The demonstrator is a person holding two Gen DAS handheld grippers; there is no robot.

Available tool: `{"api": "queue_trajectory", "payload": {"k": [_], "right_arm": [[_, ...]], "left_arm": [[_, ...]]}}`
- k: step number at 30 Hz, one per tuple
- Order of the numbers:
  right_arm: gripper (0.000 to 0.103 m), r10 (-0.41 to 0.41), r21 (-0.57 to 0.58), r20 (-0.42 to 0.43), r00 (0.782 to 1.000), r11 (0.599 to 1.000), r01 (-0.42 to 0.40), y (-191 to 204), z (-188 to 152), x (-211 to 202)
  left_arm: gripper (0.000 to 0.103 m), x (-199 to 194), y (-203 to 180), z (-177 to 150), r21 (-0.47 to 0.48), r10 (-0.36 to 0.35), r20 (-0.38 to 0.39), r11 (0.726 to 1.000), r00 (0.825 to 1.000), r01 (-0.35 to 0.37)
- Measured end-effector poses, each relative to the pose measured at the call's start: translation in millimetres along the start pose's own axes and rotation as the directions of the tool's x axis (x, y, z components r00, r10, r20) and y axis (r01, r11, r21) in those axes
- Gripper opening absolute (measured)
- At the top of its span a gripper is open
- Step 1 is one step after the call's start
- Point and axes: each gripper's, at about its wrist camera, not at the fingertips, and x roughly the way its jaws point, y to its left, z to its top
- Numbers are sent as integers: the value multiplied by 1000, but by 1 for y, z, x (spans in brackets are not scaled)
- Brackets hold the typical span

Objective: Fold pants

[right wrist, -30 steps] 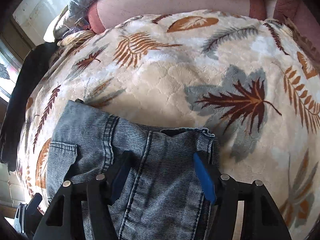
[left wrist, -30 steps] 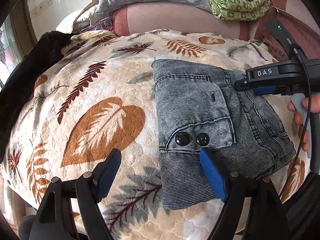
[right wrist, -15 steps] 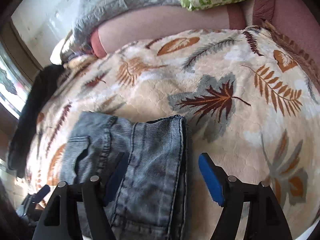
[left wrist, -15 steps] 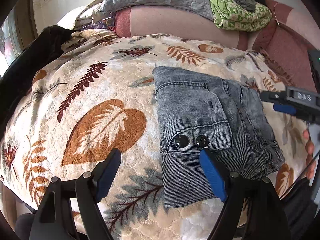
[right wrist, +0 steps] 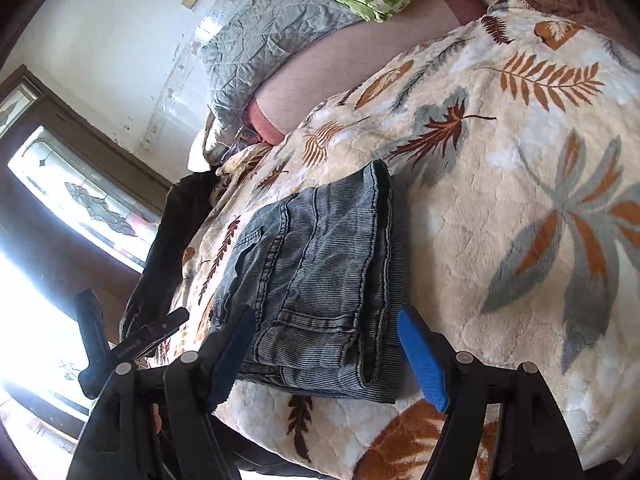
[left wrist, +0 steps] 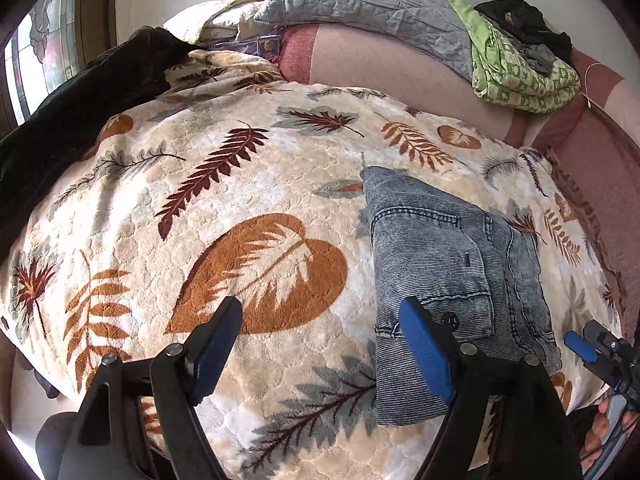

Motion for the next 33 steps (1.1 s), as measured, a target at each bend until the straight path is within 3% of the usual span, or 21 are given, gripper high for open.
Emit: {"api": "queue_trajectory", "payload": {"k": [4, 12, 15, 21, 23, 25, 27, 29, 31, 33], "right_arm": [[76, 9, 27, 1, 1000, 1000, -10, -6, -1, 0], [76, 112, 139, -68, 991, 985, -102, -17, 5, 9], [76, 95, 142, -133, 987, 987, -76, -15, 19, 18], [76, 19, 135, -219, 975, 991, 11, -14, 58, 38], [76, 16, 129, -256, 967, 991, 18, -14, 66, 50], [76, -8, 133, -310, 951, 990, 52, -19, 69, 67], [76, -49, 156, -334, 941, 982, 107, -29, 68, 78], [77, -17, 196, -346, 938, 976, 90, -36, 65, 86], [78, -5, 219, -337, 941, 972, 83, -37, 66, 88], [68, -28, 187, -345, 938, 977, 98, -33, 67, 90]], "left_arm": [[81, 2, -2, -4, -3, -16, -12, 1000, 1000, 16], [81, 7, 1, 1, 8, -67, -41, 998, 997, 68], [81, 12, 6, 8, -26, -140, -59, 990, 988, 138], [81, 44, 28, 29, -205, -348, -131, 926, 928, 319], [81, 59, 28, 33, -254, -435, -163, 886, 886, 388], [81, 70, 26, 34, -300, -460, -193, 869, 867, 394], [80, 76, 18, 34, -311, -518, -208, 839, 830, 446], [80, 81, 8, 33, -322, -565, -220, 812, 795, 487], [80, 90, 0, 29, -338, -582, -258, 802, 771, 492], [71, 101, -7, 24, -356, -590, -287, 797, 755, 488]]}}
